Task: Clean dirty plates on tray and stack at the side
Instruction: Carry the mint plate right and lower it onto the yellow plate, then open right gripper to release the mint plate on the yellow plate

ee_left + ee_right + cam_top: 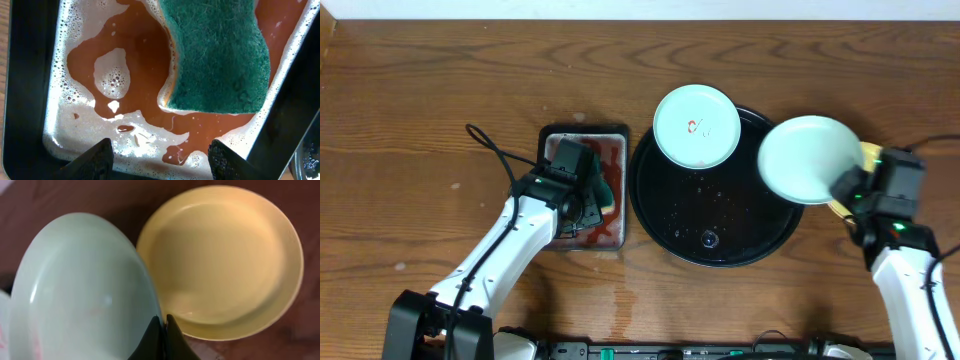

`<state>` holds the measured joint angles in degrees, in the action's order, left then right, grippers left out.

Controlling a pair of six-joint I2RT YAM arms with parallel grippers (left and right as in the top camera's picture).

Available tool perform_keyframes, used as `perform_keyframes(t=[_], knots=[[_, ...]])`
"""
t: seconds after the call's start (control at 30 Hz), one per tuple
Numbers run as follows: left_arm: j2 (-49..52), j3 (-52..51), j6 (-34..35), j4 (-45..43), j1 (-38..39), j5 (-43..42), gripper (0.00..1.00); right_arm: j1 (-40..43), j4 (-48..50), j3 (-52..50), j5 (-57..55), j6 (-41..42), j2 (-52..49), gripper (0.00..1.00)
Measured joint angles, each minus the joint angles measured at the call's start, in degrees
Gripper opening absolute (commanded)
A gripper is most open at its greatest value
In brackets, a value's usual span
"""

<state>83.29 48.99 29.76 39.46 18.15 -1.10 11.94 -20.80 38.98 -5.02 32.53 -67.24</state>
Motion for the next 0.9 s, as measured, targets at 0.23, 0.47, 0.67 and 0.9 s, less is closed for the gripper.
perform_keyframes(t=[0.23, 0.47, 0.67, 0.9], knots=[[0.0, 0.0, 0.0, 0.2, 0.0, 0.0, 0.62, 12.1, -0.7, 0.0, 4.0, 7.2, -2.6, 0.01], [0.0, 0.0, 0.0, 0.2, 0.0, 0.0, 0.62, 18.1, -0.6, 0.0, 5.1, 10.6, -8.2, 0.01], [0.0, 0.0, 0.0, 0.2, 0.0, 0.0, 0.62, 18.9, -0.5, 0.0, 5.3, 11.1, -11.6, 0.02], [0.0, 0.0, 0.0, 0.2, 0.0, 0.0, 0.62, 18.9, 0.8, 0.0, 5.7, 12.0, -12.1, 0.5]])
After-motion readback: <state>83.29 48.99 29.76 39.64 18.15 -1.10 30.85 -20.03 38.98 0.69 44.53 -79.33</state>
